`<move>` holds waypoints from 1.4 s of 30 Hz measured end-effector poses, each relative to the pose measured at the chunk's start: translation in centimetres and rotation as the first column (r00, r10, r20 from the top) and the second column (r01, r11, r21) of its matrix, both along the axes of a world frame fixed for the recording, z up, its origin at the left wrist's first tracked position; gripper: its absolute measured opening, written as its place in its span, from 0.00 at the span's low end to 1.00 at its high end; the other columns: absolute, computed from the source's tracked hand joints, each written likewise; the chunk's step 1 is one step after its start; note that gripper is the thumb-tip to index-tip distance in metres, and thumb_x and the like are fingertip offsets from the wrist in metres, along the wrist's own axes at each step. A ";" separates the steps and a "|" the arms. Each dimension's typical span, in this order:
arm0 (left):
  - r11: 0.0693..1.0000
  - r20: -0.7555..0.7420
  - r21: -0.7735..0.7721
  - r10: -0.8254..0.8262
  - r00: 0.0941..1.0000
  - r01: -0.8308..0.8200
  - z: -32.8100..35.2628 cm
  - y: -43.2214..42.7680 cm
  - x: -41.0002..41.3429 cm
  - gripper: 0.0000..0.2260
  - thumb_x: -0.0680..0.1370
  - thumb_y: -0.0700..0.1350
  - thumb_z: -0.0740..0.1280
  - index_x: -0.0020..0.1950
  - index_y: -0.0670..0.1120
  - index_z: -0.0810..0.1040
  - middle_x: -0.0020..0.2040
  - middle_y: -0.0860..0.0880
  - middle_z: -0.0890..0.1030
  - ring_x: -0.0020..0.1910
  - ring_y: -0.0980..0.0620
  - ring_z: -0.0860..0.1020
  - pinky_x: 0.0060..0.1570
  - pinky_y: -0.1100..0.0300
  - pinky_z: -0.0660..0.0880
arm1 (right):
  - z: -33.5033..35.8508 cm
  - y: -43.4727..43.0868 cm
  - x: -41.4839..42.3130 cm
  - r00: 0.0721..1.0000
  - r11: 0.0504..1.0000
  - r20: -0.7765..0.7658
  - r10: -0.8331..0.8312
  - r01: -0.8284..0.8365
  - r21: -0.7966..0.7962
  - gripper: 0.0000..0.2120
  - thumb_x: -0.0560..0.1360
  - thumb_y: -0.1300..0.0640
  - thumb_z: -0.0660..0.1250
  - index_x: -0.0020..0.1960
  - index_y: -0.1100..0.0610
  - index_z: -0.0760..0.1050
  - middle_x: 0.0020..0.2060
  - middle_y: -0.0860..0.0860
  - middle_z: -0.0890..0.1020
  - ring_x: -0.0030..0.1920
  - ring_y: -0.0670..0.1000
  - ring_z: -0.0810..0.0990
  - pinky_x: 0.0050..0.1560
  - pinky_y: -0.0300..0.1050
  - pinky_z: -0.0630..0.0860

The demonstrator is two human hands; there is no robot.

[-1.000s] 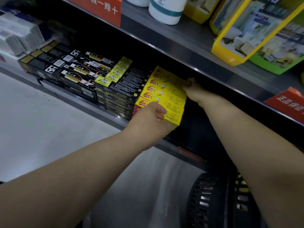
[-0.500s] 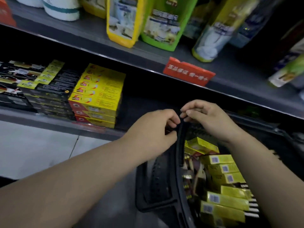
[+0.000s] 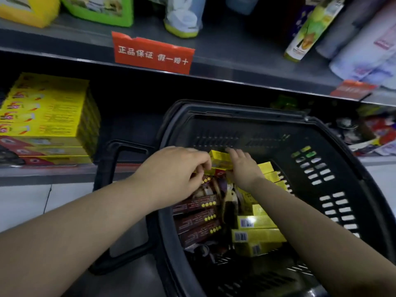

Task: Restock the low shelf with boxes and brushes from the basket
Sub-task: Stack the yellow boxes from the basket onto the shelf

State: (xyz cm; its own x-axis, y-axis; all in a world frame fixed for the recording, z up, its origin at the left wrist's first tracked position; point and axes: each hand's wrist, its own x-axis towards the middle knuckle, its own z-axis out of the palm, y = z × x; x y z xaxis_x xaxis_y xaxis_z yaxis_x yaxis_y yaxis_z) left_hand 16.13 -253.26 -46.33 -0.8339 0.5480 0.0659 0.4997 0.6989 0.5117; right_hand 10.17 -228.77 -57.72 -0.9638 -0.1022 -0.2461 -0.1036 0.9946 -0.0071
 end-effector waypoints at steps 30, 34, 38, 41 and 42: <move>0.700 0.747 0.482 -0.013 0.665 -0.527 1.2 1.6 0.1 0.25 0.72 0.59 0.67 0.64 0.49 0.64 0.55 0.50 0.81 0.49 0.54 0.82 0.53 0.53 0.78 | 15.1 -7.2 3.5 0.987 0.560 0.154 -0.037 0.148 -0.815 0.29 0.71 0.36 0.60 0.46 0.62 0.79 0.41 0.56 0.84 0.43 0.56 0.83 0.49 0.50 0.78; 0.528 0.833 0.496 -0.066 0.549 -0.689 0.9 1.4 -0.6 0.25 0.71 0.51 0.72 0.63 0.47 0.66 0.49 0.46 0.82 0.46 0.49 0.83 0.50 0.49 0.80 | 14.5 -7.2 2.3 0.979 0.405 0.202 -0.036 0.199 -0.892 0.24 0.81 0.43 0.50 0.43 0.54 0.80 0.34 0.53 0.83 0.33 0.53 0.82 0.38 0.42 0.78; 0.468 0.855 0.506 -0.158 0.494 -0.725 1.0 0.3 -1.1 0.12 0.74 0.48 0.69 0.55 0.48 0.74 0.38 0.50 0.85 0.39 0.51 0.84 0.38 0.58 0.81 | 8.6 -5.0 0.2 0.992 0.796 0.120 -0.036 0.101 -0.597 0.07 0.80 0.55 0.59 0.51 0.54 0.75 0.47 0.53 0.82 0.44 0.51 0.81 0.48 0.47 0.78; 0.471 0.847 0.523 -0.193 0.495 -0.710 0.8 -0.4 -1.0 0.09 0.73 0.48 0.68 0.52 0.49 0.78 0.40 0.51 0.85 0.39 0.54 0.84 0.36 0.60 0.80 | 2.2 -4.2 0.0 0.965 0.970 0.247 0.087 -0.026 -0.241 0.25 0.75 0.54 0.67 0.70 0.53 0.65 0.66 0.54 0.71 0.63 0.54 0.72 0.61 0.48 0.72; 0.468 0.845 0.527 -0.200 0.496 -0.709 0.8 -0.6 -1.1 0.08 0.73 0.48 0.68 0.50 0.49 0.78 0.40 0.51 0.85 0.39 0.54 0.84 0.36 0.59 0.80 | 0.4 -4.3 0.0 0.956 0.982 0.265 0.128 -0.085 -0.170 0.30 0.74 0.54 0.68 0.73 0.53 0.60 0.69 0.54 0.67 0.67 0.55 0.68 0.64 0.49 0.68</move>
